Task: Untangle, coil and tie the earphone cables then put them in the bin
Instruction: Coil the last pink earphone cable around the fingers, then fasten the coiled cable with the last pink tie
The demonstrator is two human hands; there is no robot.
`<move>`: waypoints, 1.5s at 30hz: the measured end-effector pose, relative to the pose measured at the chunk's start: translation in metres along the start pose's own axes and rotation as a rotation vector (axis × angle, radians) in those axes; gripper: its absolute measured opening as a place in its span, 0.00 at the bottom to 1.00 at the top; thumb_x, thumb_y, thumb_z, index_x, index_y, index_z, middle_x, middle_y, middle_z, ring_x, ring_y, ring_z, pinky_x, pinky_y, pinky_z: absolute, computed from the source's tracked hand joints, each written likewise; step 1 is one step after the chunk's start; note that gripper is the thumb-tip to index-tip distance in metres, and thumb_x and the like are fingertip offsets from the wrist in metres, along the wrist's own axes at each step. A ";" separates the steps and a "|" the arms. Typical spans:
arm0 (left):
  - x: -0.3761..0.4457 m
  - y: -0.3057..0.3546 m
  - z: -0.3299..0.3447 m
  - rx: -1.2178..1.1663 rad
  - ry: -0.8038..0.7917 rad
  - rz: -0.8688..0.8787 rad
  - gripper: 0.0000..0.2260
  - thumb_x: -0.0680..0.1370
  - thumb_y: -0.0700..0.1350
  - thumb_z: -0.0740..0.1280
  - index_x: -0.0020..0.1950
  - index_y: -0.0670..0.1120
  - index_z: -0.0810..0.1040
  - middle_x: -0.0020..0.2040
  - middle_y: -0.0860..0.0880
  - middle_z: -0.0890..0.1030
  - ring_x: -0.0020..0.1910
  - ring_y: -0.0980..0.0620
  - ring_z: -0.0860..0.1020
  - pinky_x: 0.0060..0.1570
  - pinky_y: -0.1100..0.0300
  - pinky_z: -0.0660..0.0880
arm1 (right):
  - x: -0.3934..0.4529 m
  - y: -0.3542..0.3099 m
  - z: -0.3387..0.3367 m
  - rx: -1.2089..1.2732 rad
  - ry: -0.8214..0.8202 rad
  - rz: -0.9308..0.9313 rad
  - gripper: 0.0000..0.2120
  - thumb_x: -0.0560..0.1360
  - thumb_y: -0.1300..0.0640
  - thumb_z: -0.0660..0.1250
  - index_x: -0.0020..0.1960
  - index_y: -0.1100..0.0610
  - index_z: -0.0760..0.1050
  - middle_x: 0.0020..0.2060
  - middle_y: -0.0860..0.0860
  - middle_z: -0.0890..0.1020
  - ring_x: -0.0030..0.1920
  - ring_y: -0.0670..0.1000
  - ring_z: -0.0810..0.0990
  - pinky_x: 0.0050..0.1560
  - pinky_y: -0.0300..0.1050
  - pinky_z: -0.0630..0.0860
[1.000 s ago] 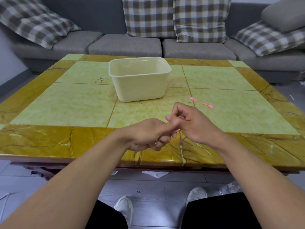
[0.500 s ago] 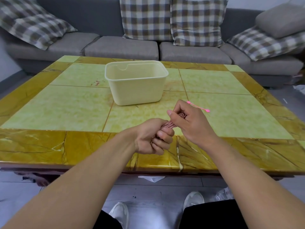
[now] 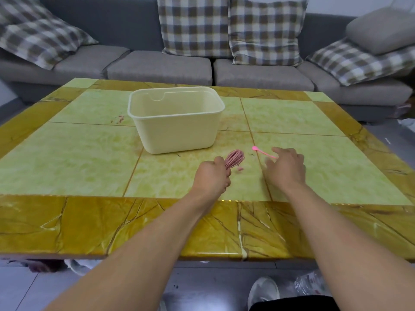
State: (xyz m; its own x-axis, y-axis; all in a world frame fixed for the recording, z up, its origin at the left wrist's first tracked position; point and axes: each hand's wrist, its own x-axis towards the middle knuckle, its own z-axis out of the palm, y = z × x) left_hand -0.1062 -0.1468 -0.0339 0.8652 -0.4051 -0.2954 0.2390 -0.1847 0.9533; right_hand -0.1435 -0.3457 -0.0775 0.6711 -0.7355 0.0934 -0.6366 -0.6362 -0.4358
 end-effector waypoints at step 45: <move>-0.058 -0.016 -0.047 0.146 -0.026 0.126 0.29 0.84 0.61 0.54 0.28 0.47 0.68 0.22 0.54 0.69 0.21 0.56 0.65 0.22 0.66 0.62 | -0.141 -0.104 -0.071 0.136 -0.232 -0.526 0.09 0.77 0.50 0.71 0.38 0.46 0.84 0.32 0.41 0.78 0.36 0.44 0.79 0.36 0.43 0.75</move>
State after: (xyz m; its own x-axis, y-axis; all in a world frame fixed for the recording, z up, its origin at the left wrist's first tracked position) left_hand -0.1397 -0.0781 -0.0289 0.8721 -0.4558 -0.1779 0.0618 -0.2581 0.9641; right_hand -0.1986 -0.1923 0.0179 0.9588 -0.2489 0.1366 -0.1513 -0.8550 -0.4961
